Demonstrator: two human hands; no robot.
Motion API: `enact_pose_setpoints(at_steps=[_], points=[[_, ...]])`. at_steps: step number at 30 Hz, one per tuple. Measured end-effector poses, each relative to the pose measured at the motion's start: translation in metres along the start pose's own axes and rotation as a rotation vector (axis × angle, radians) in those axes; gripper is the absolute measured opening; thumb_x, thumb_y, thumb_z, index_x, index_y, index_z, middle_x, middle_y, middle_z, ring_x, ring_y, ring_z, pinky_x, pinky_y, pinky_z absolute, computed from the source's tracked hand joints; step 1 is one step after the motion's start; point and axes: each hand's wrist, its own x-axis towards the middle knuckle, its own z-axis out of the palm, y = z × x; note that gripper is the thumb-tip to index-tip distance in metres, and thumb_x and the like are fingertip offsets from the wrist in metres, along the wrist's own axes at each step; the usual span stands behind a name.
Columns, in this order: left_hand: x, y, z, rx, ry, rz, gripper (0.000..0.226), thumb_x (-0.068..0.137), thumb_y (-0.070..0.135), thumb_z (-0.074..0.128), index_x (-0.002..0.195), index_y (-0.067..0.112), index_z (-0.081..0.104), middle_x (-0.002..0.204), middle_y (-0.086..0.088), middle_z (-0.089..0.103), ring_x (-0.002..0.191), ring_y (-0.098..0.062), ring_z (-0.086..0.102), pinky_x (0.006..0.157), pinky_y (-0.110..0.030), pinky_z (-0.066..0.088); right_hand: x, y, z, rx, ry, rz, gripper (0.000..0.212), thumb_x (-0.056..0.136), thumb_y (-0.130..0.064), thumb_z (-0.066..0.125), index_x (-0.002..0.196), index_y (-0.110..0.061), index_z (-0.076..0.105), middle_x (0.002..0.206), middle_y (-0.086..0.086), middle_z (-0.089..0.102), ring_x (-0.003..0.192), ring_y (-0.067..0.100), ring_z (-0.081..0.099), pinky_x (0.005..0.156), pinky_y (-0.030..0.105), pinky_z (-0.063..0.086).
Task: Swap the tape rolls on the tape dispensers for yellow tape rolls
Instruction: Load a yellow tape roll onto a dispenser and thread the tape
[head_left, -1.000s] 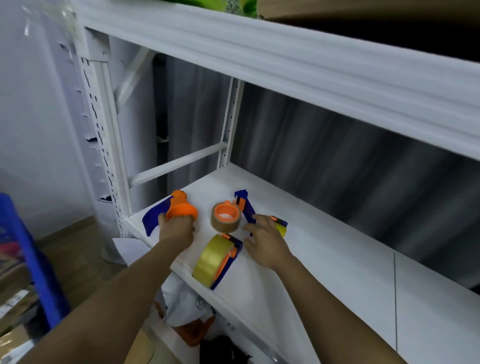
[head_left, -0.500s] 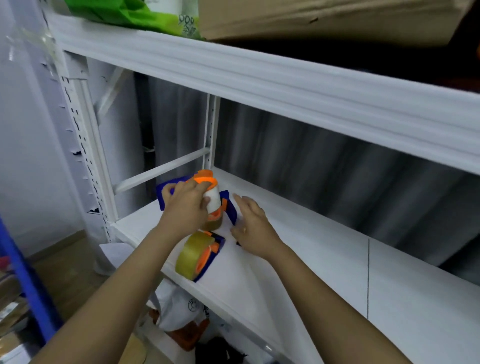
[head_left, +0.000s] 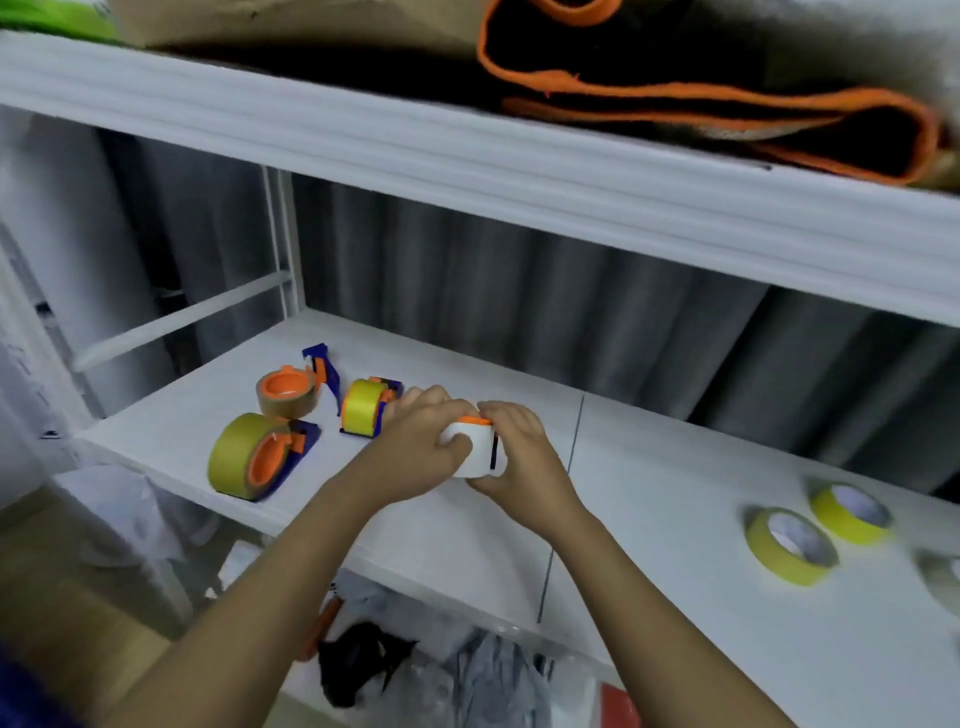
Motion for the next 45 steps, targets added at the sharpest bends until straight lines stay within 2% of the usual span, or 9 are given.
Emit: enact_pose_setpoints(at_steps=[3, 8, 14, 19, 22, 27, 35, 42, 45], points=[[-0.004, 0.036, 0.028, -0.077, -0.004, 0.055, 0.027, 0.09, 0.018, 0.05, 0.116, 0.022, 0.055, 0.115, -0.001, 0.047, 0.111, -0.018, 0.04, 0.094, -0.034, 0.041, -0.036, 0.014, -0.03, 0.035, 0.075, 0.083, 0.049, 0.07, -0.04, 0.077, 0.112, -0.029, 0.053, 0.104, -0.02, 0.052, 0.1, 0.004, 0.047, 0.074, 0.008, 0.036], [-0.008, 0.081, 0.078, -0.183, -0.031, 0.152, 0.029, 0.096, 0.032, 0.044, 0.126, 0.032, 0.043, 0.126, 0.01, 0.036, 0.113, -0.007, 0.038, 0.092, -0.023, 0.037, -0.092, 0.038, -0.077, 0.271, 0.188, 0.284, 0.042, 0.068, -0.032, 0.075, 0.107, -0.031, 0.057, 0.101, -0.013, 0.063, 0.095, 0.008, 0.057, 0.077, 0.029, 0.055], [-0.005, 0.123, 0.137, -0.271, -0.321, 0.19, 0.053, 0.094, 0.046, 0.042, 0.144, 0.036, 0.026, 0.146, 0.014, 0.026, 0.125, -0.003, 0.033, 0.098, -0.02, 0.033, -0.146, 0.07, -0.123, 0.561, 0.33, 0.552, 0.02, 0.084, -0.017, 0.068, 0.104, -0.019, 0.069, 0.091, -0.002, 0.071, 0.082, 0.01, 0.066, 0.069, 0.022, 0.055], [0.004, 0.148, 0.175, -0.277, -0.464, 0.205, 0.043, 0.101, 0.023, 0.038, 0.142, 0.034, 0.032, 0.148, 0.004, 0.035, 0.133, -0.013, 0.036, 0.111, -0.03, 0.032, -0.184, 0.088, -0.147, 0.636, 0.324, 0.673, 0.013, 0.085, -0.021, 0.069, 0.096, -0.015, 0.071, 0.067, -0.005, 0.068, 0.061, 0.003, 0.061, 0.059, 0.014, 0.048], [0.009, 0.166, 0.197, -0.335, -0.498, 0.124, 0.04, 0.102, 0.02, 0.034, 0.139, 0.034, 0.035, 0.136, -0.001, 0.05, 0.115, -0.015, 0.052, 0.099, -0.032, 0.045, -0.201, 0.092, -0.155, 0.653, 0.352, 0.712, 0.022, 0.084, -0.028, 0.07, 0.105, -0.022, 0.068, 0.076, -0.01, 0.071, 0.068, -0.001, 0.065, 0.06, 0.011, 0.049], [0.014, 0.191, 0.228, -0.353, -0.458, 0.101, 0.033, 0.1, 0.016, 0.035, 0.128, 0.03, 0.046, 0.123, -0.001, 0.058, 0.104, -0.016, 0.055, 0.086, -0.027, 0.047, -0.239, 0.106, -0.166, 0.717, 0.389, 0.753, 0.081, 0.068, -0.049, 0.075, 0.139, -0.039, 0.038, 0.123, -0.004, 0.058, 0.11, 0.011, 0.061, 0.09, 0.03, 0.053], [0.02, 0.23, 0.259, -0.434, -0.403, -0.003, 0.032, 0.097, 0.011, 0.042, 0.125, 0.021, 0.053, 0.126, -0.002, 0.057, 0.114, -0.023, 0.054, 0.098, -0.04, 0.047, -0.267, 0.138, -0.192, 0.613, 0.33, 0.674, 0.064, 0.083, -0.011, 0.07, 0.094, -0.072, 0.055, 0.097, -0.04, 0.061, 0.091, -0.013, 0.06, 0.064, 0.009, 0.05], [0.029, 0.27, 0.296, -0.61, -0.421, -0.168, 0.025, 0.097, 0.021, 0.044, 0.096, 0.042, 0.058, 0.11, 0.003, 0.061, 0.103, -0.018, 0.059, 0.075, -0.036, 0.058, -0.287, 0.192, -0.234, 0.729, 0.29, 0.697, 0.044, 0.088, -0.018, 0.065, 0.123, -0.042, 0.055, 0.112, -0.022, 0.067, 0.103, 0.001, 0.064, 0.077, 0.012, 0.051], [0.029, 0.29, 0.317, -0.612, -0.405, -0.168, 0.022, 0.097, 0.026, 0.043, 0.102, 0.038, 0.061, 0.113, 0.003, 0.063, 0.104, -0.017, 0.059, 0.065, -0.023, 0.055, -0.297, 0.217, -0.25, 0.725, 0.296, 0.736, 0.057, 0.086, -0.02, 0.067, 0.138, -0.025, 0.046, 0.109, -0.019, 0.069, 0.1, -0.004, 0.064, 0.076, 0.01, 0.05]])
